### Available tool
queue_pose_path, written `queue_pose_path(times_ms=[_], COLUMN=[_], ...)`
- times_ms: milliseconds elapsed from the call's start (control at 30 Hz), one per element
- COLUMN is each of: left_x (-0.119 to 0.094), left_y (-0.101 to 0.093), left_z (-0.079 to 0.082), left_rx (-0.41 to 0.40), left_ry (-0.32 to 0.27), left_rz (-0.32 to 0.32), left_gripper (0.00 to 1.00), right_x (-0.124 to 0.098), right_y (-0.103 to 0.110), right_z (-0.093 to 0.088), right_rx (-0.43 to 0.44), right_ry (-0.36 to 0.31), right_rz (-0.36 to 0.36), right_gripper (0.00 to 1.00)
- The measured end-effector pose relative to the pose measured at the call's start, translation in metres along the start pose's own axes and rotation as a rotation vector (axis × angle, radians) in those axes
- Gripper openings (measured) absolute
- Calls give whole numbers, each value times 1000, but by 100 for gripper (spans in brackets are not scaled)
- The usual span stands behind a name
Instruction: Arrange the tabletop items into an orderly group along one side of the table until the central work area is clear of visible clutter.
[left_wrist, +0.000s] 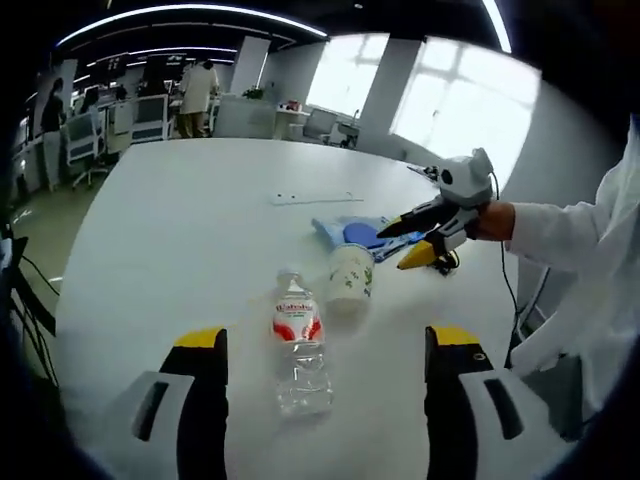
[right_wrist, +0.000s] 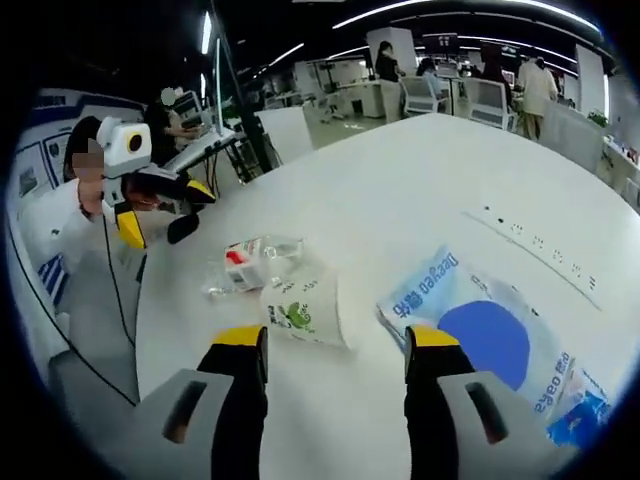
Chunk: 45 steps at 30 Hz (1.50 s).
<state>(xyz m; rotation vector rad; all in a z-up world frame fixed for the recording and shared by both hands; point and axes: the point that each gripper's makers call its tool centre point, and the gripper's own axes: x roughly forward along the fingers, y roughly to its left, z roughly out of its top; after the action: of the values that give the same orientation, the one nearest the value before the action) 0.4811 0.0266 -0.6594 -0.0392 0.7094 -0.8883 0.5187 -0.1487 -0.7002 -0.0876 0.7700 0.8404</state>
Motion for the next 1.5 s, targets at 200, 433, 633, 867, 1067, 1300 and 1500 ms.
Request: queue_pose_path(times_ms=[200, 433, 633, 867, 1067, 1300, 1500], left_x=[3, 7, 9, 11, 11, 9, 6], left_y=[4, 9, 12, 10, 8, 4, 3], left_z=[-3, -3, -6, -5, -6, -7, -4], left_rx=[-16, -28, -33, -31, -28, -30, -37], left_ry=[-13, -26, -21, -28, -25, -31, -50], left_rz=[4, 9, 8, -5, -12, -17, -15], left_gripper=[82, 81, 80, 80, 79, 79, 79], right_x=[16, 23, 25, 18, 11, 6, -2], right_y=[2, 8, 16, 29, 51, 63, 62], right_z=[2, 5, 3, 3, -1, -1, 10], right_rx=[-20, -30, -52, -65, -77, -106, -135], right_ry=[10, 18, 39, 45, 69, 78, 69], right_rz=[58, 138, 202, 263, 354, 383, 369], right_gripper=[49, 34, 23, 9, 0, 0, 0])
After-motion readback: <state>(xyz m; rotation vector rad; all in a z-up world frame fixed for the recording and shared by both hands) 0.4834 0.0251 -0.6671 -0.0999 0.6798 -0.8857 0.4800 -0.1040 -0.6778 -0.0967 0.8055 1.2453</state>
